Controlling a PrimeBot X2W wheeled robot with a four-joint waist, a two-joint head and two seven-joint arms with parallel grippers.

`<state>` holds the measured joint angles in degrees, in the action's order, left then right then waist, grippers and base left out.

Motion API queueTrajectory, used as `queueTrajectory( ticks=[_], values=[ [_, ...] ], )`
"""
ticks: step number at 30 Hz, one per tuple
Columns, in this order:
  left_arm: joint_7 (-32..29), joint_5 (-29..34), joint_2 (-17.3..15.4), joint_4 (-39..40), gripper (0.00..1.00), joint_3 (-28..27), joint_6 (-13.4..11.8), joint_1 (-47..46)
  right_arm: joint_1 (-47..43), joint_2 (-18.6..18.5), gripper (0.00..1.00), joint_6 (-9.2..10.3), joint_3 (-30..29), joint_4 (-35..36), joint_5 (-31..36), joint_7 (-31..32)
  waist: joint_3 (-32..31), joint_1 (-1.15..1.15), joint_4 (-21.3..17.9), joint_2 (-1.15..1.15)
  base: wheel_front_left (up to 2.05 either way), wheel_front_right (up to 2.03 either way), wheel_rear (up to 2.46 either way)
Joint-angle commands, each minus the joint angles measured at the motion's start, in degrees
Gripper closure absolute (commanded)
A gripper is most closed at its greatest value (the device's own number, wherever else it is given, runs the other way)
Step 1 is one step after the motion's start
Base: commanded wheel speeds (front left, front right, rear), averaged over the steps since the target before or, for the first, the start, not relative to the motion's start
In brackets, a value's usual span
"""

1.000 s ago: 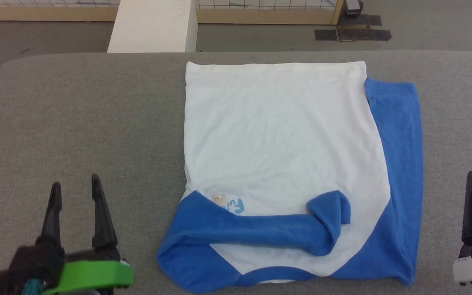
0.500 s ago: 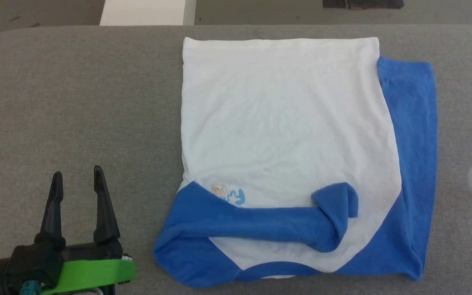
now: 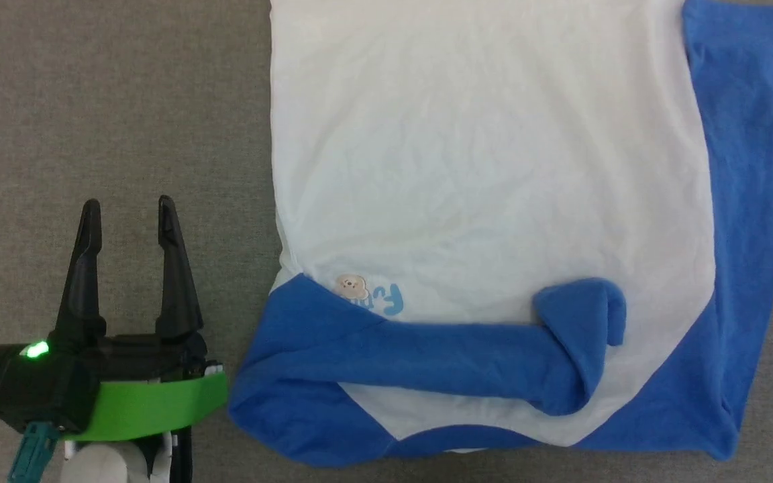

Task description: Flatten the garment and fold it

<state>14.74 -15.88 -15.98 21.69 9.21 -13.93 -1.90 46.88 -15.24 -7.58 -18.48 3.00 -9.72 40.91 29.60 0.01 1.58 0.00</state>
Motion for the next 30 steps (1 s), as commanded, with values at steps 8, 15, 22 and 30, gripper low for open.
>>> queueTrajectory(
  ticks=[8, 15, 22, 30],
  values=[
    [0.26, 1.32, 1.06, -0.22, 0.0, 0.42, 2.23, -3.52, 3.33, 1.37, 0.0, 0.09, -6.21, -5.36, 5.47, 9.81, 9.05, -0.01, 3.58, 0.0, 0.0, 0.0, 0.0],
    [0.26, 1.88, 1.66, -1.24, 0.0, 0.59, 3.51, -4.4, 2.32, 2.67, 0.0, 0.09, -7.93, -6.92, 7.34, 10.57, 11.25, -0.01, 4.72, 0.0, 0.0, 0.0, 0.0],
    [0.26, 2.53, 1.95, -2.07, 0.0, 0.33, 4.42, -5.3, 2.96, 3.65, 1.0, 0.09, -8.77, -8.43, 8.67, 9.89, 12.12, -0.01, 4.74, 0.0, 0.0, 0.0, 0.0],
    [0.26, 3.08, 2.23, -3.51, 0.0, -0.05, 5.1, -5.18, 3.67, 3.08, 1.0, 0.09, -7.85, -8.92, 8.38, 5.34, 7.89, -0.01, 2.84, 0.0, 0.0, 0.0, 0.0]
  ],
)
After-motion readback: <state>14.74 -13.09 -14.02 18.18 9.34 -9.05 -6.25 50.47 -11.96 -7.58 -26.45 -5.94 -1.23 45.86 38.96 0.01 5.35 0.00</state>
